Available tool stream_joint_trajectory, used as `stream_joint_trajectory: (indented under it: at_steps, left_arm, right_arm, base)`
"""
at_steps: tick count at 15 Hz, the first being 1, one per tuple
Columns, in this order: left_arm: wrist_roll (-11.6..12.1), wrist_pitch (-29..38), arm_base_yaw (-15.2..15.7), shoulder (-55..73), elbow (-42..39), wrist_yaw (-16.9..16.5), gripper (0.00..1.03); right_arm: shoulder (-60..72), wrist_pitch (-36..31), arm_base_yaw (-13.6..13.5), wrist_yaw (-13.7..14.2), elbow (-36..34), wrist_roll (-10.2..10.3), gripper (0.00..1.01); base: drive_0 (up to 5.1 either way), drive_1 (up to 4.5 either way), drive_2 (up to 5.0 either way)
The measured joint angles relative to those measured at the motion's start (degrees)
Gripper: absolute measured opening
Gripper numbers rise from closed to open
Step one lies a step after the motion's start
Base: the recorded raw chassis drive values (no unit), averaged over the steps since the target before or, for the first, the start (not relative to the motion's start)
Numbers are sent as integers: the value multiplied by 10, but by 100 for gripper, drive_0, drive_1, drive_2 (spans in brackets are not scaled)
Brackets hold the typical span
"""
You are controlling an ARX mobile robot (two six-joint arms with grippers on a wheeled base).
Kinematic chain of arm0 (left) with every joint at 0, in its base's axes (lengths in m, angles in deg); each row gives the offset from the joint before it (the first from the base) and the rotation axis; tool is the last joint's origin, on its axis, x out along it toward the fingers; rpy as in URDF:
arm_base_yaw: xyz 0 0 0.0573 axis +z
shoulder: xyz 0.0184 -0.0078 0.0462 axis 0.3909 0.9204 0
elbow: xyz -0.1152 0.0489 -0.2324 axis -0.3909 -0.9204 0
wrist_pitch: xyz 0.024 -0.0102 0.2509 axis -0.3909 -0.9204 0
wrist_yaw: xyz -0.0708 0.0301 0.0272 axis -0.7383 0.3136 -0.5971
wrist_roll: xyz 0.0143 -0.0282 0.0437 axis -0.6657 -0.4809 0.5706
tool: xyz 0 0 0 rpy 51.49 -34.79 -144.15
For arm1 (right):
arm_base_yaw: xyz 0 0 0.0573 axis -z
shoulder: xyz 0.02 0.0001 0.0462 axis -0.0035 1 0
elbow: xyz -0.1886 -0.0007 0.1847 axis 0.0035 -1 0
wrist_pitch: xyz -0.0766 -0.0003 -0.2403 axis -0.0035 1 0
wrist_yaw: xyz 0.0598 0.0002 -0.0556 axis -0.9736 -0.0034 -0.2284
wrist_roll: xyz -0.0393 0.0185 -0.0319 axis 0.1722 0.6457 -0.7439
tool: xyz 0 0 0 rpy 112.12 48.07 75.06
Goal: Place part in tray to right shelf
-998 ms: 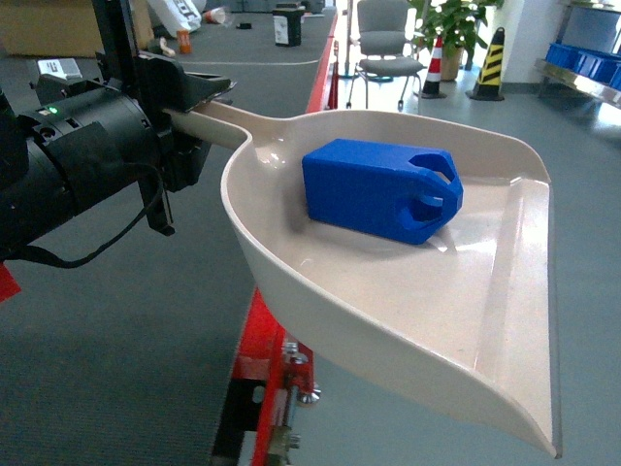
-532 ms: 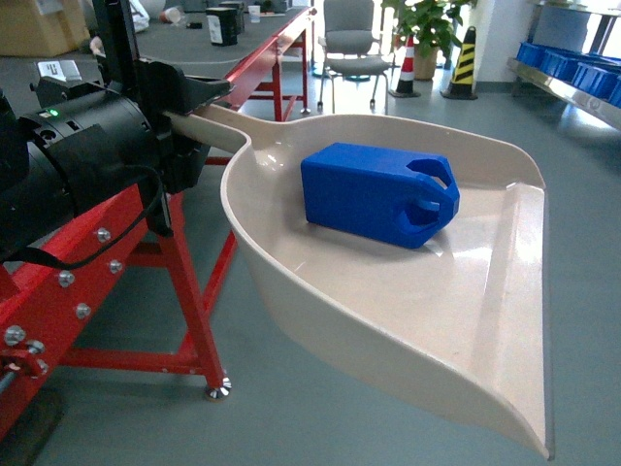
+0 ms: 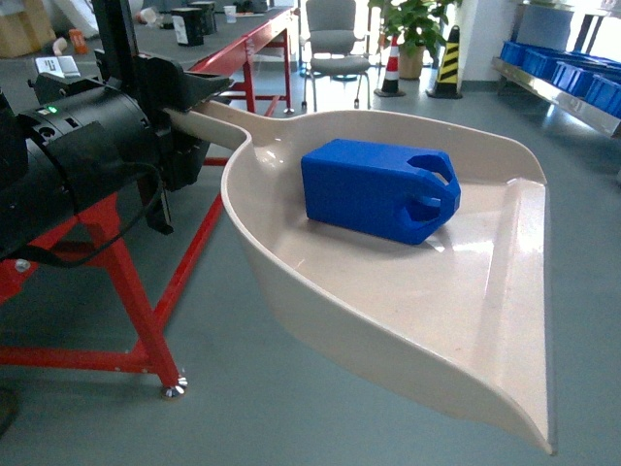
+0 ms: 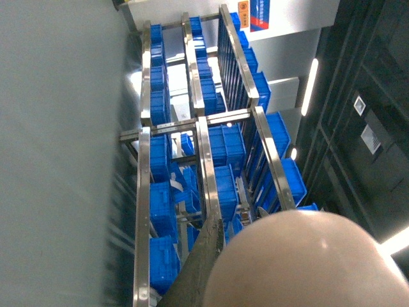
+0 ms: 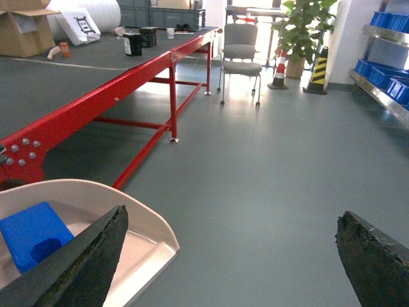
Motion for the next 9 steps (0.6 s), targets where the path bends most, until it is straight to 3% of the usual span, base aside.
stream_joint_trajectory:
  at_steps: [9]
  left_arm:
    - [0,-3,-9,0,0,-8,12]
  right_arm:
    - [0,0,-1,2,1,0,98]
  base:
    - [501,-245,-245]
